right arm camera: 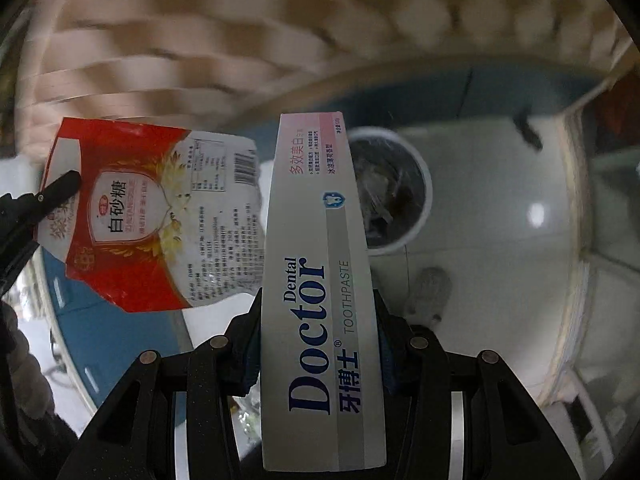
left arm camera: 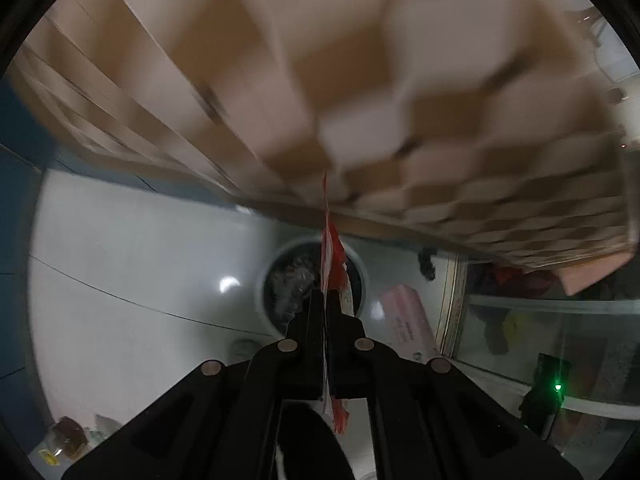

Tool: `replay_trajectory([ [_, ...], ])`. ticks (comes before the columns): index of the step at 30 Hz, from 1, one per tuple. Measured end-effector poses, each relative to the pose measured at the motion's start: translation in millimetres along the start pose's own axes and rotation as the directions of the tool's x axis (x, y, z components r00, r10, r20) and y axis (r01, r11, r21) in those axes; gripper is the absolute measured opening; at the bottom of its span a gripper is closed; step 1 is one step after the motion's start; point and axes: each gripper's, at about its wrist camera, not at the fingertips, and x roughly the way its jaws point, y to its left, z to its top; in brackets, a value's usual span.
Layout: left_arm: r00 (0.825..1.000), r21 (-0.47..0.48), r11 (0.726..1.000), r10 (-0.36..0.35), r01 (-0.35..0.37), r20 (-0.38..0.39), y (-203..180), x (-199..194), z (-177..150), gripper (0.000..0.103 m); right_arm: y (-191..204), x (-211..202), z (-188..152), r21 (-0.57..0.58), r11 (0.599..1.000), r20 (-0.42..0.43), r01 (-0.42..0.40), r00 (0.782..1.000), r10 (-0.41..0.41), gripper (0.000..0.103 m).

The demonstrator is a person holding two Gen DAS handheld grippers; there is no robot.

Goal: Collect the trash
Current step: 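Lower the sugar bag and toothpaste box into the bin and open both tools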

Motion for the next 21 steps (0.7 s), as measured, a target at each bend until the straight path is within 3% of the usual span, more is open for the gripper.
replay_trajectory([
  [7,0.986,-0.030,0.999,0.005,-0.010,-0.167,20,214,7,0.000,-85,172,53,0.092,0.996,-0.094,-0.017,0.995,0.025,0.048],
  [11,0.967,-0.024,1.000,0.012,-0.019,-0.255,22,284,1,0.000,-109,245,70,0.081,0.997,-0.161,0.011,0.987,0.002,0.048],
  [15,0.959,0.023,0.998,0.064,-0.060,-0.276,17,306,-6,0.001,-117,287,81,0.054,0.997,-0.199,0.046,0.979,-0.034,0.048],
  [19,0.966,0.037,0.996,0.091,-0.084,-0.243,16,289,-14,0.005,-117,301,86,0.055,0.996,-0.221,0.074,0.973,-0.060,0.050],
  [21,0.969,0.059,0.991,0.132,-0.122,-0.211,17,276,-17,0.006,-117,299,87,0.066,0.995,-0.223,0.074,0.973,-0.057,0.057],
])
